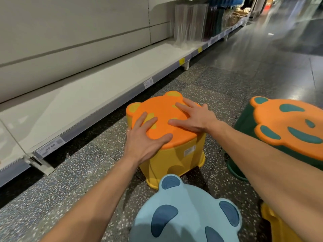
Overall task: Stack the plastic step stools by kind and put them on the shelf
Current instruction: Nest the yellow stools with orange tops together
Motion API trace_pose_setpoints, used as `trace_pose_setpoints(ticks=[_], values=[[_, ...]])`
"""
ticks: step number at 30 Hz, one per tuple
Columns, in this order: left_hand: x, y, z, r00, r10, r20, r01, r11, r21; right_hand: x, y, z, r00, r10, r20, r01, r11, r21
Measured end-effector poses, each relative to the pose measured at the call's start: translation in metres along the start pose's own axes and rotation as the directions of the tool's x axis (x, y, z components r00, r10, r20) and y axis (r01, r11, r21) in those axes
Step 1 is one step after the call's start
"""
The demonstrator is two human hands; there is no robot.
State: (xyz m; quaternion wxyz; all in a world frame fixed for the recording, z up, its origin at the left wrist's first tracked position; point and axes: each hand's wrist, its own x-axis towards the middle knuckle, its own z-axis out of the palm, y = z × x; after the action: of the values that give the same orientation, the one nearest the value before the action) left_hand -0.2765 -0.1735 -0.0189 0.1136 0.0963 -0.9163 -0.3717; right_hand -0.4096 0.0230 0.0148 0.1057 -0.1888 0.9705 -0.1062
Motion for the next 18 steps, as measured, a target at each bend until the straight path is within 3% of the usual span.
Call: trace_pose_setpoints(ticks=[5,9,18], values=[[-0.007,0.006,-0.003,0.998,0.065,-0.017,-0.066,0.995,-0.068,-0.028,0.006,0.003,0.996,0.033,-0.087,-0.029,0.999,0.041],[-0.011,0.021,-0.017,0.979,0.194,-0.065,-0.199,0.977,-0.073,-0.061,0.001,-0.015,0.964,0.063,-0.257,-0.042,0.995,0.086],[-0.023,0.096,-0.074,0.832,0.516,-0.205,-0.539,0.839,-0.074,-0.164,-0.024,-0.098,0.784,0.136,-0.606,-0.106,0.991,0.084]])
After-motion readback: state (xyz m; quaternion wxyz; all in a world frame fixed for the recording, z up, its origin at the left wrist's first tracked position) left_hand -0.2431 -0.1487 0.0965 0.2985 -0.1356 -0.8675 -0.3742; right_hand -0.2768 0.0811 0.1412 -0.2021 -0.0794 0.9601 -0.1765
